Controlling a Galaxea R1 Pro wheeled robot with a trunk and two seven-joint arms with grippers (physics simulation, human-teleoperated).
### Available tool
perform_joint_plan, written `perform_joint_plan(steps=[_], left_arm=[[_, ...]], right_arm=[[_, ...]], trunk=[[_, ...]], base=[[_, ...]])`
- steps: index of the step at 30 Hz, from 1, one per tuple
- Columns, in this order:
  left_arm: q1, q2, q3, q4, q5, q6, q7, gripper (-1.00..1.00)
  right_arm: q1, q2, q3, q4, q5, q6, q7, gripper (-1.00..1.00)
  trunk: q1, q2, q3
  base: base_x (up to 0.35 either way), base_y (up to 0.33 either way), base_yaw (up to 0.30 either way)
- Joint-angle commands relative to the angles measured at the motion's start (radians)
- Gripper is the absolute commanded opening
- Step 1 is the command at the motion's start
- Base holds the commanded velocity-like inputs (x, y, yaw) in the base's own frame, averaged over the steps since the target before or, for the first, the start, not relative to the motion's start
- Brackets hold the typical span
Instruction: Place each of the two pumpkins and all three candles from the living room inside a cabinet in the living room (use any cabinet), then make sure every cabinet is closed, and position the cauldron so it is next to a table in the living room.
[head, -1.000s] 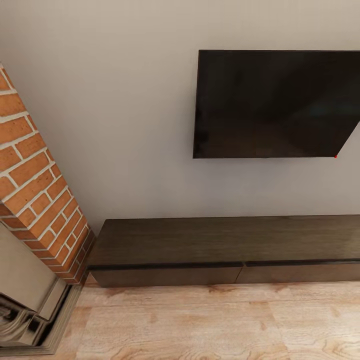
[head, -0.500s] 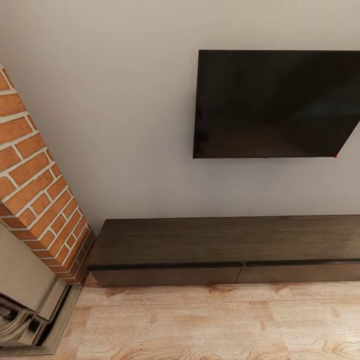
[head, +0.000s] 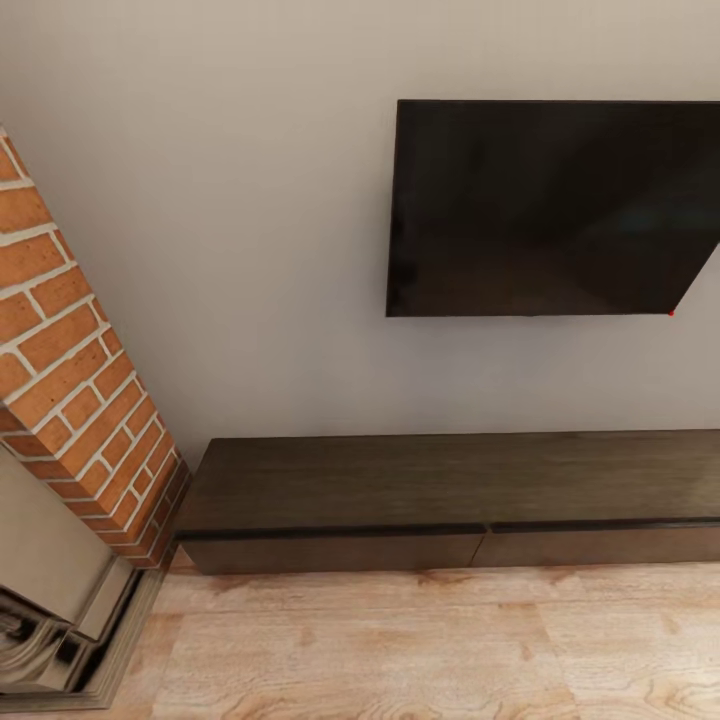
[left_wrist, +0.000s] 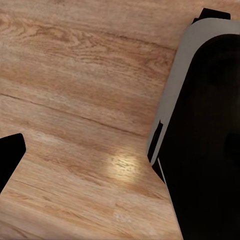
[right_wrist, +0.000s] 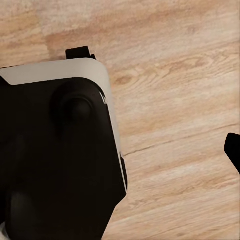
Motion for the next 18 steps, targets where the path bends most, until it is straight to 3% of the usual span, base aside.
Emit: perform_joint_plan(steps=[1,18], left_arm=[[0.000,0.000,-0.008,-0.001,0.008,0.000,0.004,1.00],[0.000,0.000,-0.008,-0.001,0.009,0.000,0.004,1.00]], right_arm=[[-0.001,0.001,0.008,0.003,-0.009,-0.004,0.000,1.00],[-0.001,0.000,0.008,0.003,-0.009,-0.004,0.000,1.00]], trunk=[[0.000,-0.001,-0.001],[0.000,-0.001,-0.001]], base=[[0.000,0.000,0.000],[0.000,0.000,0.000]])
